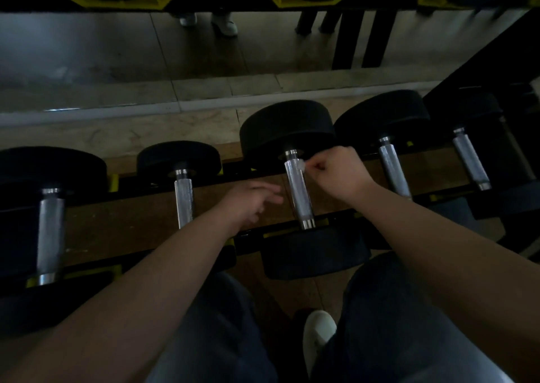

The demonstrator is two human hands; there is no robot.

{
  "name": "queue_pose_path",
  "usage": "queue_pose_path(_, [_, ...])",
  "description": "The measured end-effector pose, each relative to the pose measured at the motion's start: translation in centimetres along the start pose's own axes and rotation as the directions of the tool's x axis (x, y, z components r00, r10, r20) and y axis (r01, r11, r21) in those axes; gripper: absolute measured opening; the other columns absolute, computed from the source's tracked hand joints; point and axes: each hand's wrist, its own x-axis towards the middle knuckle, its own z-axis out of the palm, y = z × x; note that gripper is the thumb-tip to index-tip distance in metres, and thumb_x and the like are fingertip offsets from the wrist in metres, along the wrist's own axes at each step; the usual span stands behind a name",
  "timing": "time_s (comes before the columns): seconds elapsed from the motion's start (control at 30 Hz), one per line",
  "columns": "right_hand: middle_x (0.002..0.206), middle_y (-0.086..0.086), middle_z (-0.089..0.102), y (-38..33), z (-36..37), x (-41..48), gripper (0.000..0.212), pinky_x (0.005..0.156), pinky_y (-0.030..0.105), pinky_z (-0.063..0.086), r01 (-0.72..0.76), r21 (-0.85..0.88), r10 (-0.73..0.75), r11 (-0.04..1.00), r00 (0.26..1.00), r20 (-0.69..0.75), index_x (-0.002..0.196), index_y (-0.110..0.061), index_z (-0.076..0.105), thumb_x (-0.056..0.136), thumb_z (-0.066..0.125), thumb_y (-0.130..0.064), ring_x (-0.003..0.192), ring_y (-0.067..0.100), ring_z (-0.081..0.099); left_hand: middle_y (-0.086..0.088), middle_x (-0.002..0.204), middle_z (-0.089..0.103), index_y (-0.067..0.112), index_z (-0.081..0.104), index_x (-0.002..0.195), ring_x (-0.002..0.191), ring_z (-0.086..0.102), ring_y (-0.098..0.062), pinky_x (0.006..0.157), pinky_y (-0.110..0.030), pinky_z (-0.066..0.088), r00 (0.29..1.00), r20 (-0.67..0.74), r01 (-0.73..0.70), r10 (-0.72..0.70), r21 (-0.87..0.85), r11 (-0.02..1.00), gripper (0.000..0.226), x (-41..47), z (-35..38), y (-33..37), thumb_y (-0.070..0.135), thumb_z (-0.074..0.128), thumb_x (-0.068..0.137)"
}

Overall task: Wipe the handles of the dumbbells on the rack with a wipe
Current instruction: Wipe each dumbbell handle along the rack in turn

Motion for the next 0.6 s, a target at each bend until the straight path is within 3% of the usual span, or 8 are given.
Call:
queue_pose_path(0.07, [0.092,-0.003,0.077,0.0,-0.5,-1.4,0.018,0.083,0.020,0.045,0.023,-0.051,-0.014,0.998,0.986,0.169,0.093,-0.017,0.080,0.095,0.065,-0.026,0.090,0.013,0.069,0.009,0.100,0.075,0.028,0.069,0.109,0.069,0.048,-0.010,0.048,-0.020,0.035,1.000,-0.014,0.006,-0.007,-0.043,0.999,0.022,0.1,-0.5,-0.4,0.019,0.053,0.097])
queue_pose_path(0.17, [0.081,-0.011,0.073,0.3,-1.0,-3.1,0.013,0.074,0.018,0.046,-0.002,-0.076,0.035,0.997,0.901,0.432,0.080,-0.026,0.077,0.091,0.070,-0.029,0.083,0.006,0.068,0.009,0.098,0.076,0.028,0.069,0.107,0.066,0.048,-0.009,0.044,-0.019,0.033,1.000,-0.009,0.013,-0.013,-0.070,0.997,0.022,0.0,-0.9,-0.7,0.019,0.051,0.099])
queue_pose_path(0.23, [0.074,-0.011,0.070,0.1,-1.1,-2.9,0.014,0.068,0.019,0.045,-0.079,0.022,0.063,0.997,0.912,0.406,0.073,-0.028,0.072,0.087,0.072,-0.029,0.075,0.003,0.065,0.010,0.095,0.077,0.027,0.069,0.106,0.065,0.048,-0.009,0.043,-0.018,0.032,1.000,0.008,0.006,-0.006,-0.081,0.997,0.021,-0.2,-0.7,-0.6,0.020,0.051,0.099])
queue_pose_path(0.3, [0.073,-0.008,0.068,-0.5,-0.7,-2.2,0.010,0.064,0.022,0.044,-0.122,0.130,0.080,0.984,0.954,0.288,0.076,-0.025,0.069,0.085,0.072,-0.026,0.072,0.002,0.062,0.011,0.091,0.077,0.028,0.070,0.105,0.065,0.048,-0.009,0.044,-0.018,0.032,1.000,0.019,-0.003,0.004,-0.076,0.997,0.020,-0.5,-0.3,-0.3,0.021,0.051,0.100])
queue_pose_path(0.43, [0.083,-0.008,0.066,-1.6,0.0,-1.4,0.009,0.068,0.022,0.050,-0.075,0.192,0.051,0.978,0.991,0.128,0.085,-0.024,0.064,0.085,0.072,-0.024,0.078,0.005,0.062,0.012,0.091,0.077,0.031,0.070,0.106,0.067,0.047,-0.011,0.047,-0.019,0.032,0.997,0.065,-0.040,0.042,-0.035,0.999,0.020,-0.8,0.7,-0.1,0.026,0.052,0.100])
queue_pose_path(0.5, [0.082,-0.011,0.066,-1.3,-0.5,-1.8,0.008,0.068,0.020,0.047,-0.051,0.138,0.024,0.989,0.982,0.188,0.084,-0.027,0.067,0.083,0.076,-0.026,0.077,0.003,0.062,0.011,0.092,0.077,0.031,0.070,0.106,0.065,0.046,-0.011,0.048,-0.021,0.030,0.996,0.077,-0.043,0.048,-0.060,0.997,0.020,-0.8,1.0,-0.3,0.026,0.052,0.100])
queue_pose_path(0.6, [0.080,-0.013,0.069,-0.7,-1.5,-2.9,0.006,0.067,0.015,0.044,0.021,0.023,-0.028,1.000,0.900,0.435,0.088,-0.025,0.075,0.083,0.078,-0.028,0.076,-0.002,0.061,0.010,0.094,0.077,0.033,0.069,0.107,0.062,0.043,-0.010,0.047,-0.020,0.029,0.996,0.074,-0.042,0.048,-0.078,0.996,0.022,-0.9,1.2,-0.6,0.024,0.050,0.100])
